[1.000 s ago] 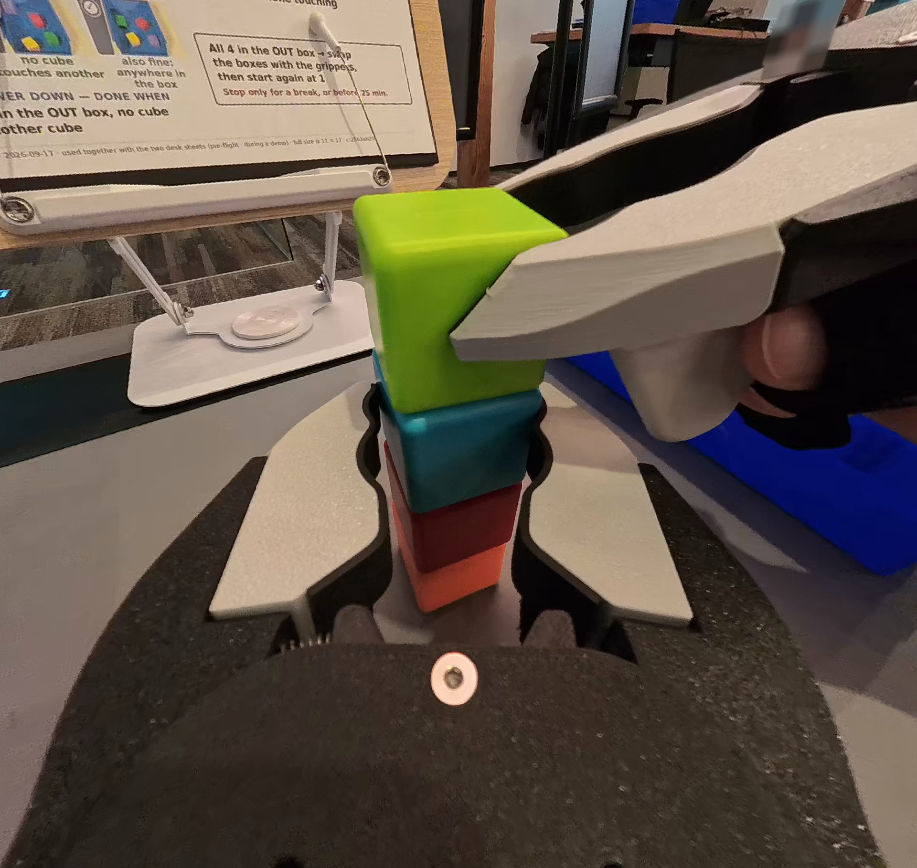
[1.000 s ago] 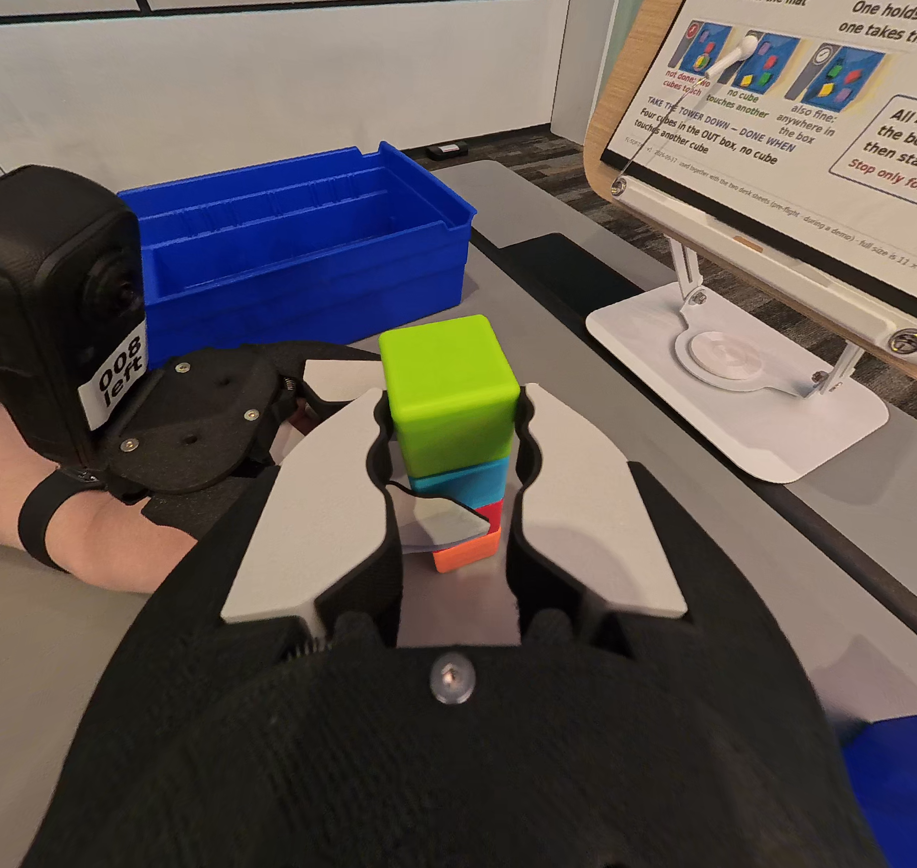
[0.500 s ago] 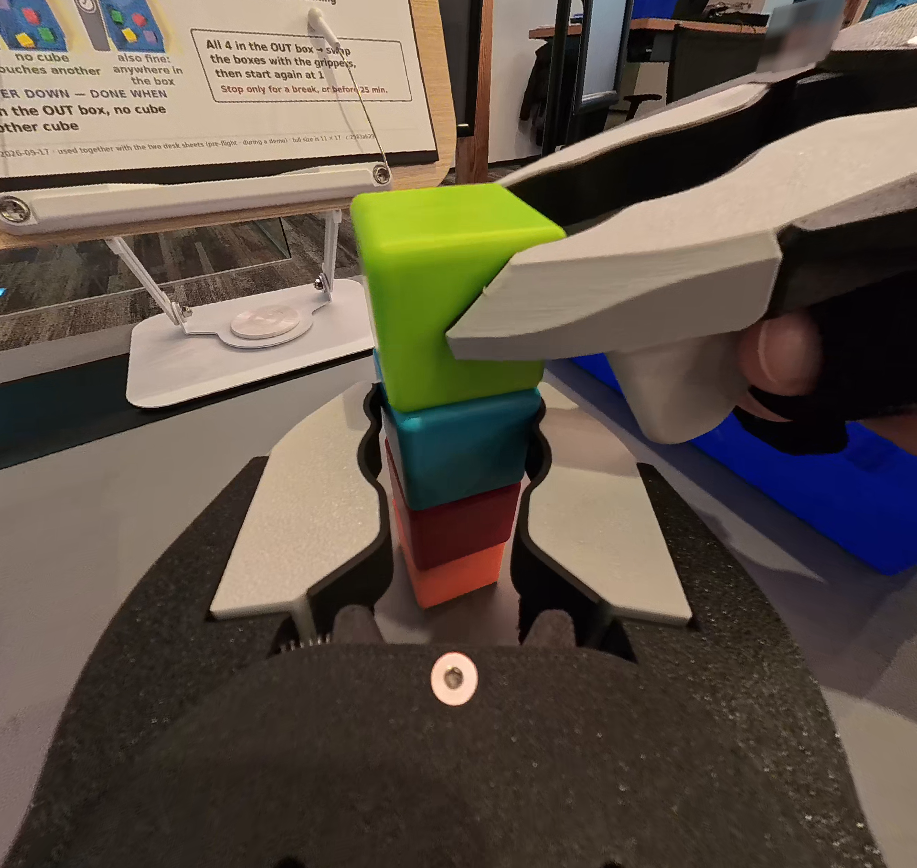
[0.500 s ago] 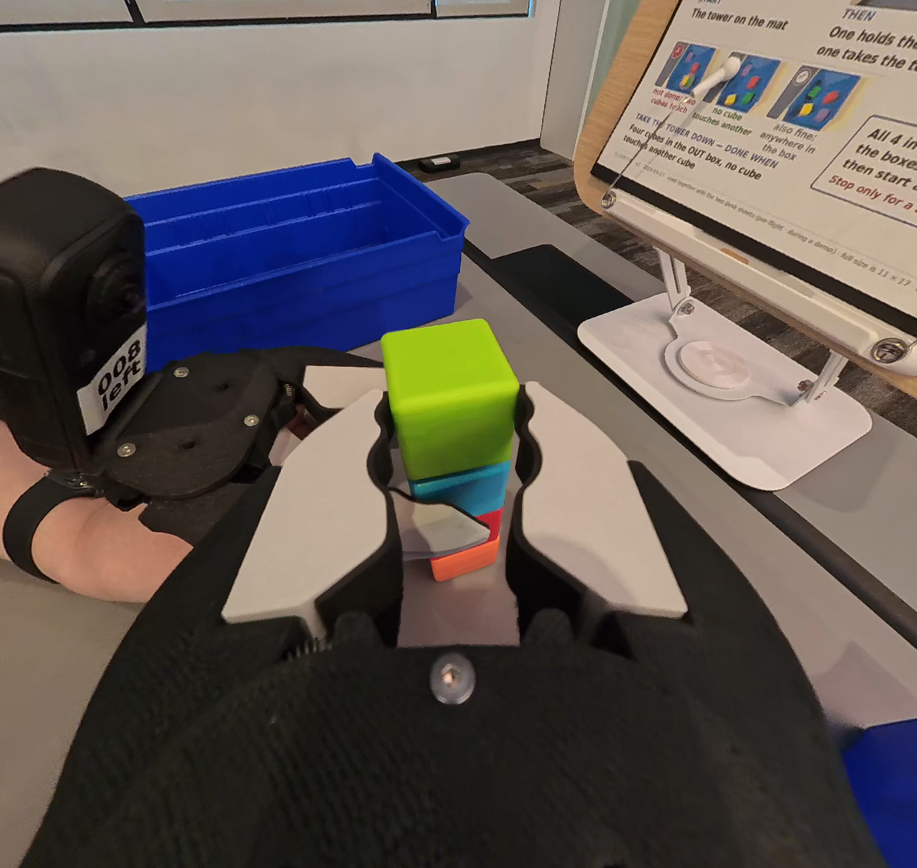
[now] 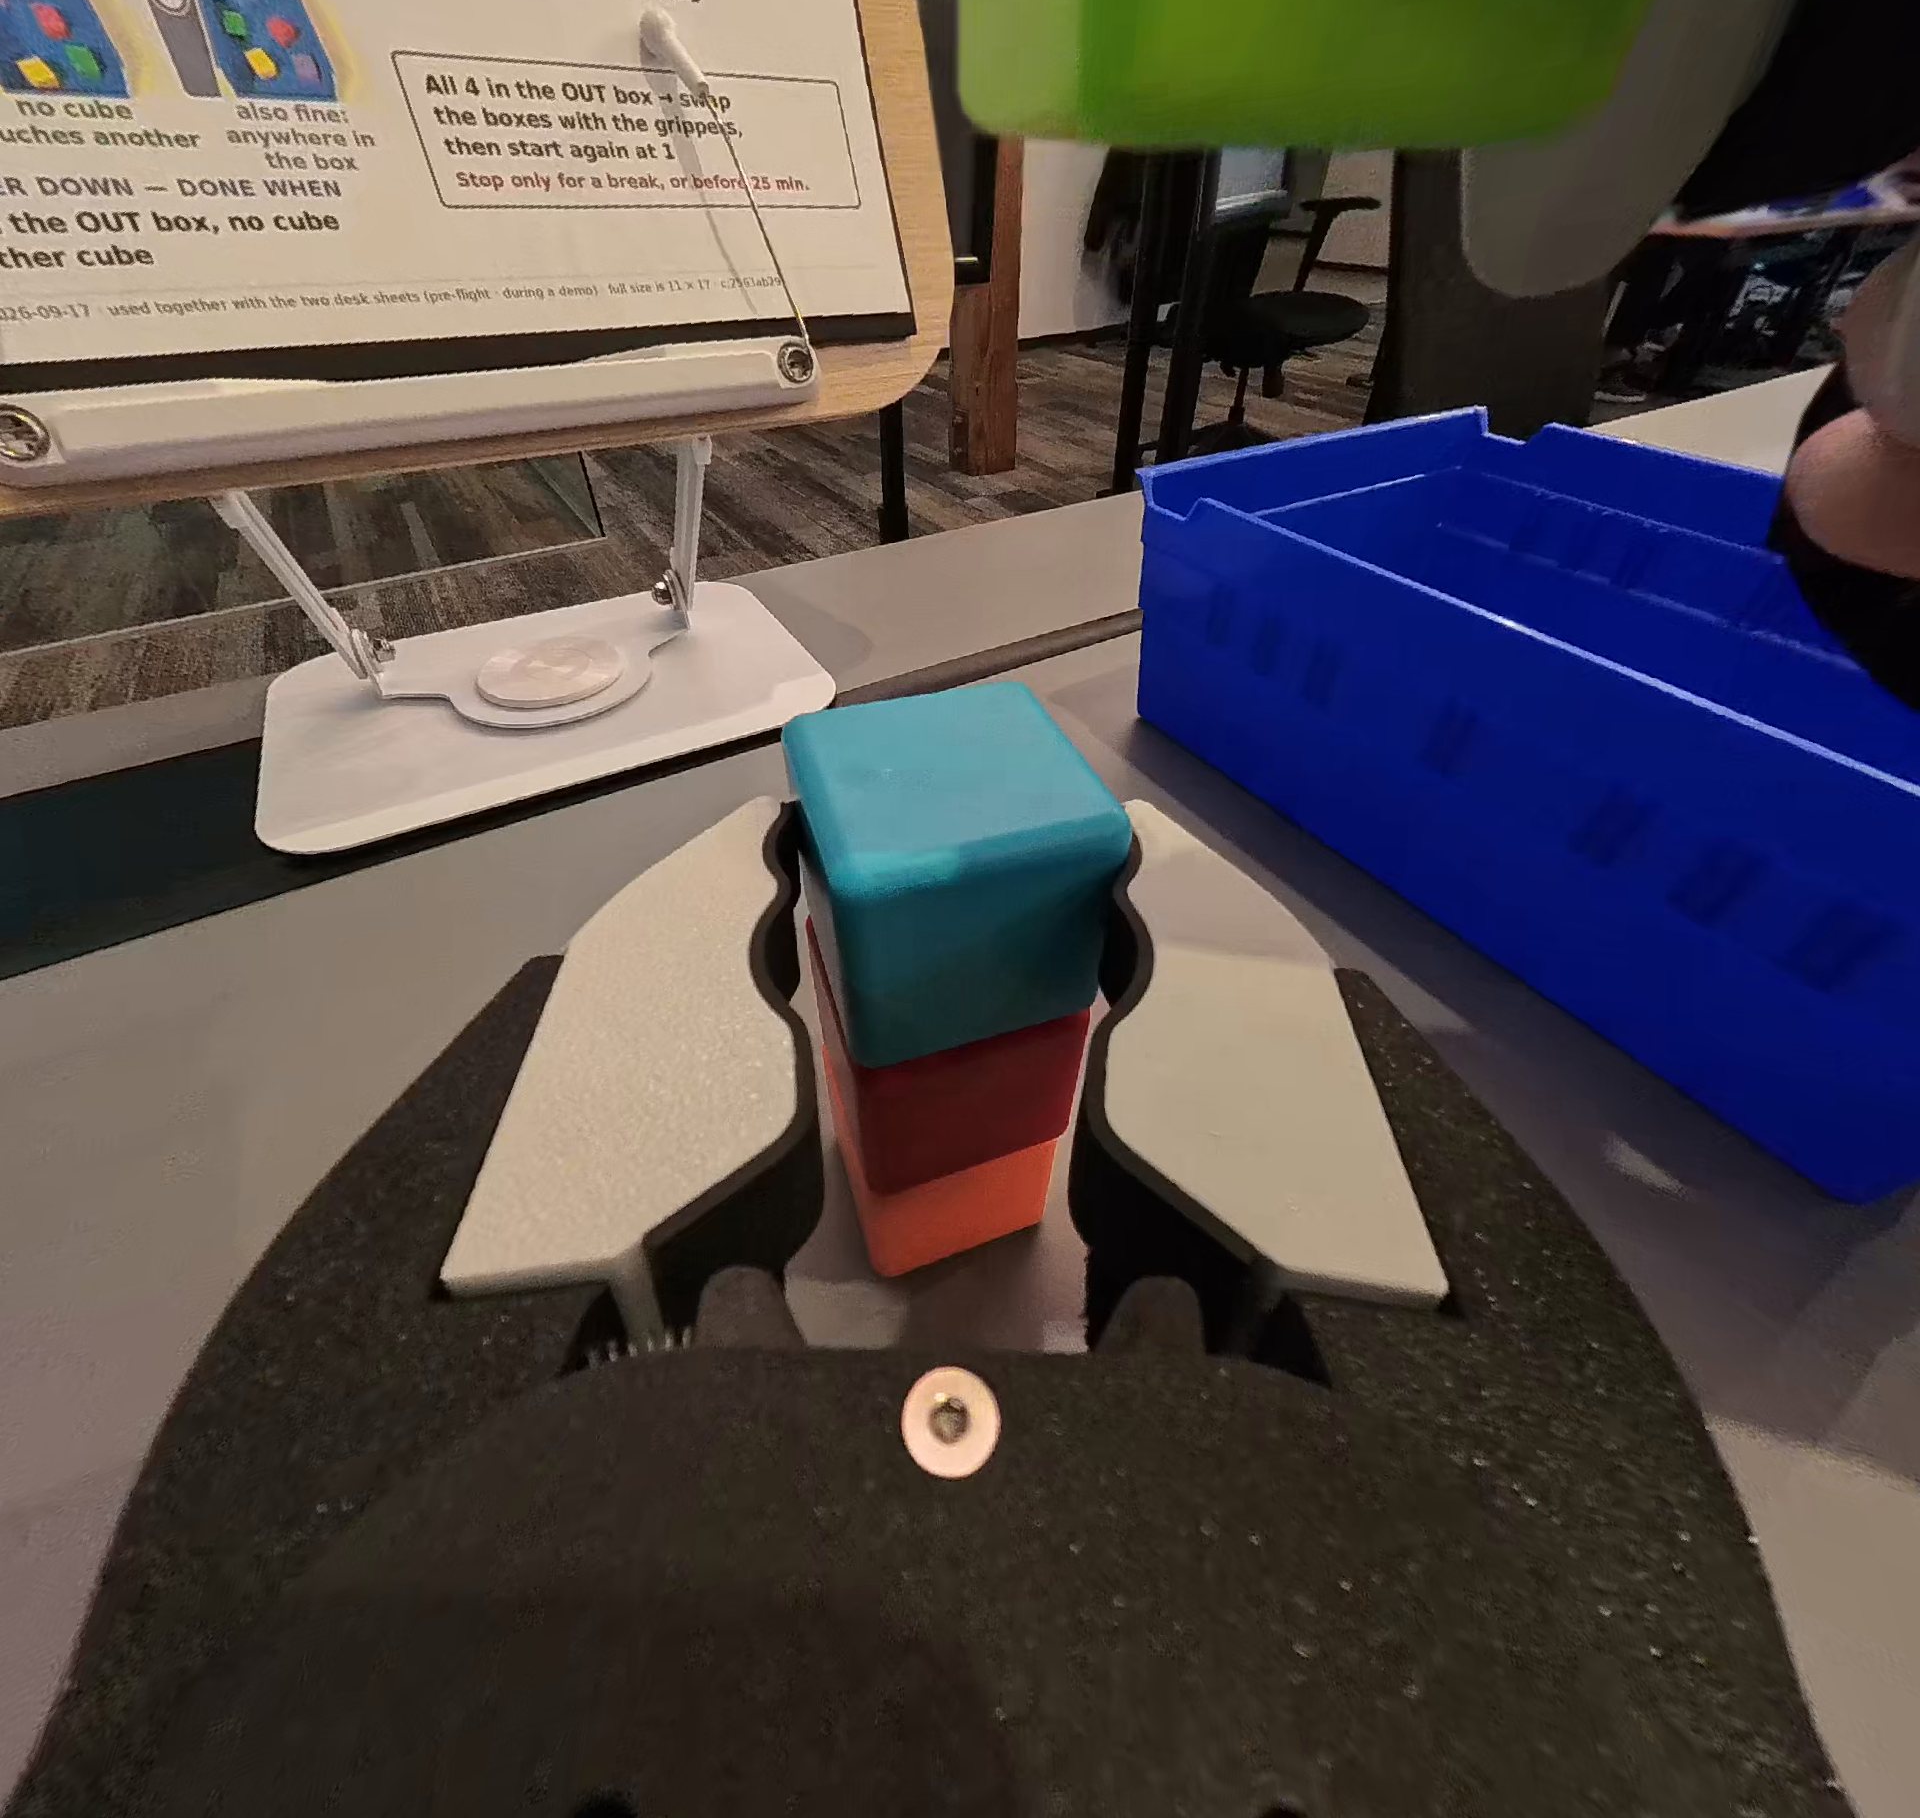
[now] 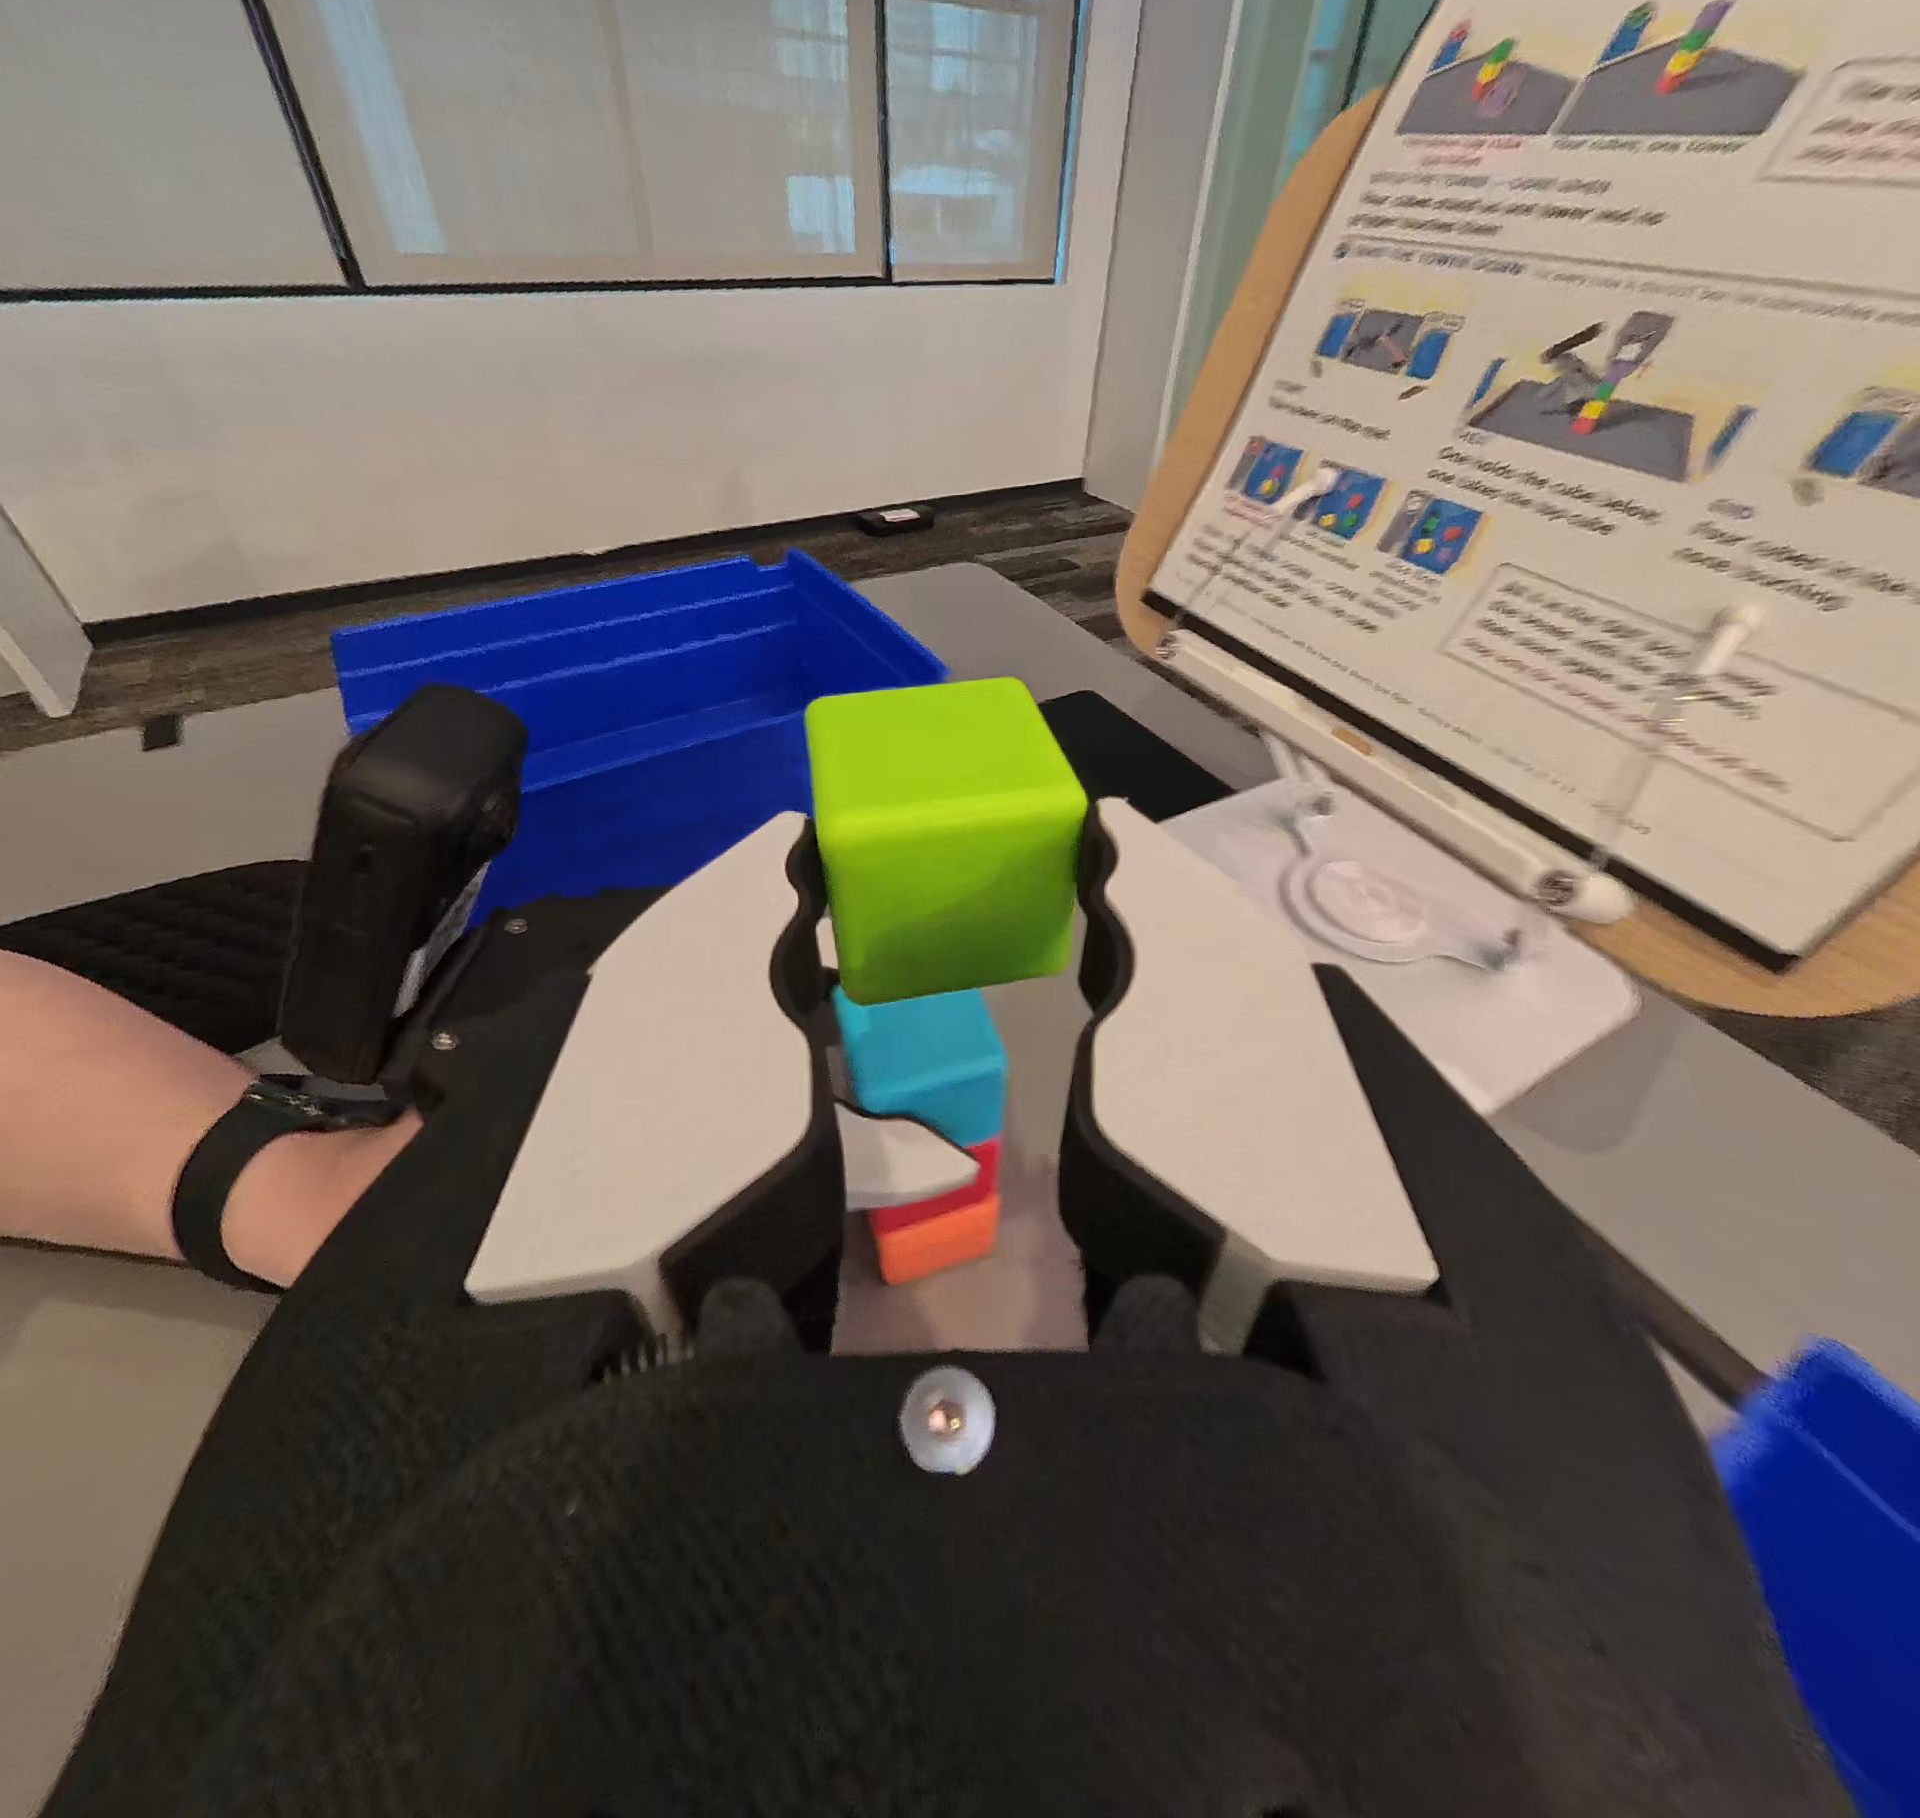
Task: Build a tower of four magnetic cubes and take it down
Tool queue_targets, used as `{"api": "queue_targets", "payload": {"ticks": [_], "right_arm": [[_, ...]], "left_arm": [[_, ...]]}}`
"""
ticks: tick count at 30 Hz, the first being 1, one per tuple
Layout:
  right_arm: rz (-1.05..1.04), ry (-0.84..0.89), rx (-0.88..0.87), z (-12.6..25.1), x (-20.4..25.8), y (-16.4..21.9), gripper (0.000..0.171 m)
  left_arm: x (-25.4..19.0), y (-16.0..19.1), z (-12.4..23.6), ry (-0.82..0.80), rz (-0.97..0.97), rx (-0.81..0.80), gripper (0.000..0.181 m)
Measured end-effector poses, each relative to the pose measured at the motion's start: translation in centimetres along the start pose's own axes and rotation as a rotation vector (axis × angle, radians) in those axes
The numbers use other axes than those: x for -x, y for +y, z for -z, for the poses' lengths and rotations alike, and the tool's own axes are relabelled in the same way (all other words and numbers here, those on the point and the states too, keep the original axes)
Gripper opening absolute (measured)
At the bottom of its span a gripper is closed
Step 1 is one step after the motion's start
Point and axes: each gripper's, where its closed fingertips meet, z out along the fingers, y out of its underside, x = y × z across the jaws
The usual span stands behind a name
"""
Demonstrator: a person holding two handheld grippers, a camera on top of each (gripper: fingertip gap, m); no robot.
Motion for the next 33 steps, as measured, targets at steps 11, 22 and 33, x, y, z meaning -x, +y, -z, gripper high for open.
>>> {"api": "queue_targets", "payload": {"ticks": [11, 22, 33], "right_arm": [[-0.284, 0.784, 0.614, 17.4, -20.6, 14.1, 0.048], [-0.367, 0.948, 0.709, 18.3, -24.4, 21.9, 0.049], [-0.251, 0.893, 0.757, 17.6, -23.2, 19.7, 0.068]], "left_arm": [[0.0, 0.0, -0.1, 0.005, 0.001, 0.022, 0.055], [-0.1, 0.1, -0.1, 0.002, -0.016, 0.049, 0.055], [0.1, 2.6, 0.3, -0.034, 0.028, 0.142, 0.088]]}}
